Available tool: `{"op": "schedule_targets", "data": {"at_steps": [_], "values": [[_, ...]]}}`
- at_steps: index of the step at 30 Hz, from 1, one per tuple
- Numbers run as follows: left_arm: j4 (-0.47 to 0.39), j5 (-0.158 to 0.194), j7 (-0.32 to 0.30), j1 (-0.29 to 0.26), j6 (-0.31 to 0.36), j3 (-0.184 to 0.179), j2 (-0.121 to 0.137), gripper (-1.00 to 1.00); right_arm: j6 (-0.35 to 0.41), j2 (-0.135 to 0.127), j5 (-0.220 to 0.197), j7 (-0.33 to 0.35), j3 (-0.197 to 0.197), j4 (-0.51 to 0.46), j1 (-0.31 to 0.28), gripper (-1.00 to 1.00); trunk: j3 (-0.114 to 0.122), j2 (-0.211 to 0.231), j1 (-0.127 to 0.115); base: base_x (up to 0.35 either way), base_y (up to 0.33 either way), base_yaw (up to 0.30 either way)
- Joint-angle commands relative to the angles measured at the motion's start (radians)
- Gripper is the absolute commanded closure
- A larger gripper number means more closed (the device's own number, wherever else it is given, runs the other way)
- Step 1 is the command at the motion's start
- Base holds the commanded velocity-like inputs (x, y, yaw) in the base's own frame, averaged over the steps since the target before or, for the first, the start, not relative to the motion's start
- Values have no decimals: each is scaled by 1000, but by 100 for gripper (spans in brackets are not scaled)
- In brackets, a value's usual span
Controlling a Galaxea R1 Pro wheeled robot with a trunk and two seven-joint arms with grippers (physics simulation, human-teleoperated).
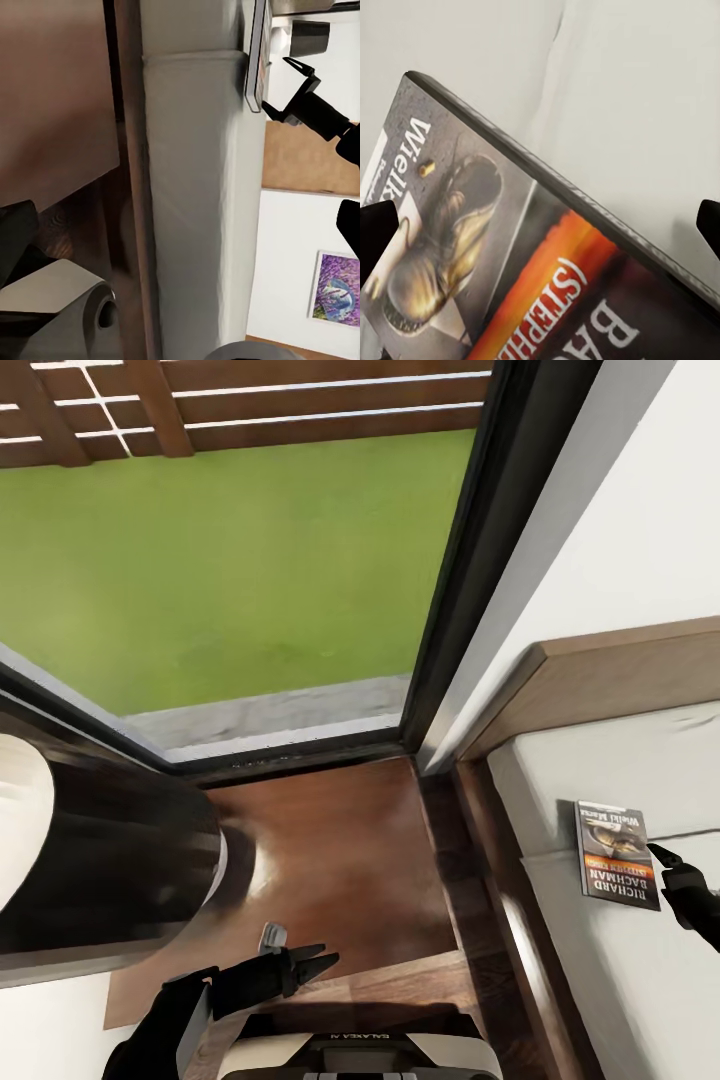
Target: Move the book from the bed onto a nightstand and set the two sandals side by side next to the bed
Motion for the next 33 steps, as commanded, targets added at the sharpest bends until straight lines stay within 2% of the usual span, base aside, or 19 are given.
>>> {"op": "schedule_targets", "data": {"at_steps": [1, 29, 33], "values": [[0, -1, -5, 0, 11, 4, -1, -100, 6, 0, -4, 2, -3, 0, -1, -100, 0, 0, 0, 7, -5, 0], [0, -1, -5, 0, 11, 4, -1, -100, 6, 0, -4, 2, -2, 0, -1, -100, 0, 0, 0, 0, 0, 0], [0, -1, -5, 0, 11, 4, -1, -100, 6, 0, -4, 2, -2, 0, -1, -100, 0, 0, 0, 0, 0, 185]]}}
